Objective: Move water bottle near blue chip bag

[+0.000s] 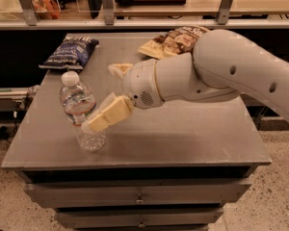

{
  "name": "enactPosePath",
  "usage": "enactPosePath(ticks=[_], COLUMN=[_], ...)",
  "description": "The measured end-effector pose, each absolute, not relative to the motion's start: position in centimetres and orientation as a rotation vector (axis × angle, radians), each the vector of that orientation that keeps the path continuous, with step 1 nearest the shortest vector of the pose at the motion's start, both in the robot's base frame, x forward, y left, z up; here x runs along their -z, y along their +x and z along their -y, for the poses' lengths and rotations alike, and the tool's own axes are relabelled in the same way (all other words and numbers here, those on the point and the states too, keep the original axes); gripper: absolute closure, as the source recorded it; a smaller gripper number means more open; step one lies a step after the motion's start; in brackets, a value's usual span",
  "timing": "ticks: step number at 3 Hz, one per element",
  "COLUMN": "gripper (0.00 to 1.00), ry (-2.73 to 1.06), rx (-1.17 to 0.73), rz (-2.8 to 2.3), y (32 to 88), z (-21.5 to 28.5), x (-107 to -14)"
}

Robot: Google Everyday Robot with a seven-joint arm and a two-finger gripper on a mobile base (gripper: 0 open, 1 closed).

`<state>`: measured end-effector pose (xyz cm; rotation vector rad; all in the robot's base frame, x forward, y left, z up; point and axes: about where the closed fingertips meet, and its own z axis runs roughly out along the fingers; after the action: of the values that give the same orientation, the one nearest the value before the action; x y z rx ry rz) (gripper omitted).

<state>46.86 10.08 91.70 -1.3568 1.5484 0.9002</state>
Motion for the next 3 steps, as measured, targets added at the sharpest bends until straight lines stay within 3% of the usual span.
enactPosePath(ticks=[1, 3], gripper=[0.00, 0.49], ry=[-1.311, -1.271], rx=[-0.916, -0.943], rz=[-1.546, -1.636], y=[46.72, 45.97], z=[-10.17, -9.64], x=[-92.08, -92.41])
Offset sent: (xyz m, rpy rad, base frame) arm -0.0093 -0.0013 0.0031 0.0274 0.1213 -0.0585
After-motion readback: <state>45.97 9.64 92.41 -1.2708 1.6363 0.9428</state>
